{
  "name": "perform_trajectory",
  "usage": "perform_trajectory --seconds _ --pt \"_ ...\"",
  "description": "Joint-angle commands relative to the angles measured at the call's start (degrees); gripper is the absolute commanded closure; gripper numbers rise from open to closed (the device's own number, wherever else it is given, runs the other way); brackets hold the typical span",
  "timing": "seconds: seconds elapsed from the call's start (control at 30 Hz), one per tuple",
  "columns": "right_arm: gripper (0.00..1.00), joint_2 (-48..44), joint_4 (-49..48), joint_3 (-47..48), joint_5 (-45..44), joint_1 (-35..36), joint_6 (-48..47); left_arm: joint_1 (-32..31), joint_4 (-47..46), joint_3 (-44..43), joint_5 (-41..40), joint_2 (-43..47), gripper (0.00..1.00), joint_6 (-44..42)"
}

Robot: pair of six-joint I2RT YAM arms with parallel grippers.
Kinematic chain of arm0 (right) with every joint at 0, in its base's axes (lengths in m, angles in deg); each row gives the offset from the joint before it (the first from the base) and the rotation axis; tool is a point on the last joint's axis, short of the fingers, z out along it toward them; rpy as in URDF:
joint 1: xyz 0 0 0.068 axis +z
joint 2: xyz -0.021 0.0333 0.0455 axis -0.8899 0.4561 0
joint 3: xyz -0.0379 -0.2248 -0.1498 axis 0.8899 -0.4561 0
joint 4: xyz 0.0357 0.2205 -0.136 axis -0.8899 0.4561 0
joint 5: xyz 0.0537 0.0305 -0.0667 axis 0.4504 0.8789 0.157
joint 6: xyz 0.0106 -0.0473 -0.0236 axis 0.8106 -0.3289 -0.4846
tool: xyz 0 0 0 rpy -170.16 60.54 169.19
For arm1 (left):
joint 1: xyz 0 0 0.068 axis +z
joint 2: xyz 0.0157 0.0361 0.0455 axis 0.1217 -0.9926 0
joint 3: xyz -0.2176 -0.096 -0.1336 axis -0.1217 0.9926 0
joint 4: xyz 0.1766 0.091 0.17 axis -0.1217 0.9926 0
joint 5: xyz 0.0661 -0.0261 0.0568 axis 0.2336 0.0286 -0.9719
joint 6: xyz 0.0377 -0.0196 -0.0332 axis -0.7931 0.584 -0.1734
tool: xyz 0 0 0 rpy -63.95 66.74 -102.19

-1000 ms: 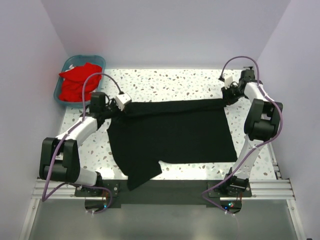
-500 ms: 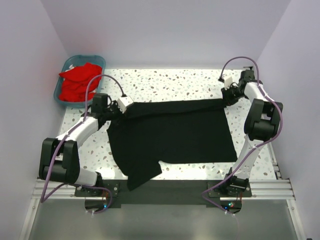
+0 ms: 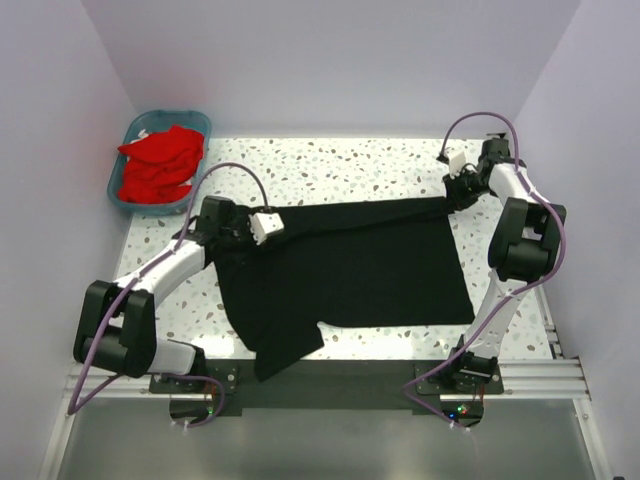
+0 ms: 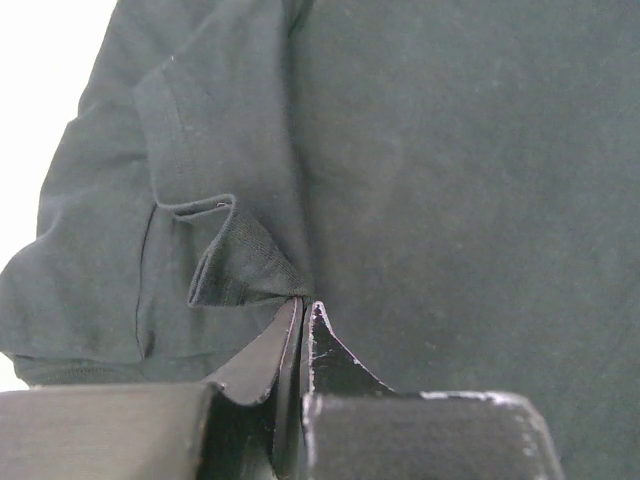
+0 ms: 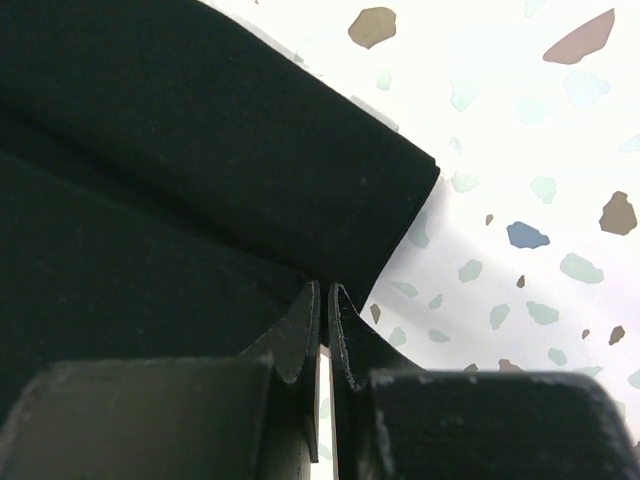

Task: Fold and stack the t-shirts
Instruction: Fold the tshirt

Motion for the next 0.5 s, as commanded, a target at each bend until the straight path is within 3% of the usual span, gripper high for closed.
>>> perform_trajectory --seconds 0.0,0.07,0.23,0.33,0.4,0.47 --pt "1.0 -0.77 -0.45 -0.38 -1.15 -0.14 -1.33 -0.21 1.09 0.79 -0.92 -0.34 1.0 -3.11" --pt "1.0 -0.86 -0.28 -0.47 -1.32 -0.14 -1.86 -0.21 2.68 1.23 -0.39 0.1 1.0 -8.03" --pt "1.0 -0.51 0.6 -0.2 -1.76 -0.14 -3.0 -0.13 13.3 3.07 3.56 2.64 0.65 -28.11" --pt "1.0 -0.42 1.13 -0.2 -2.11 -0.14 -3.97 0.84 17.88 2.55 5.05 4.49 0.59 -33.96" --pt "1.0 -0.42 1.39 -0.12 -2.29 -0.14 -4.41 2.67 18.07 0.8 6.98 3.97 0.48 -32.58" --pt "1.0 -0.42 1.83 -0.2 -2.29 -0.05 -4.58 3.47 17.02 -3.94 9.01 0.55 0.47 -23.63"
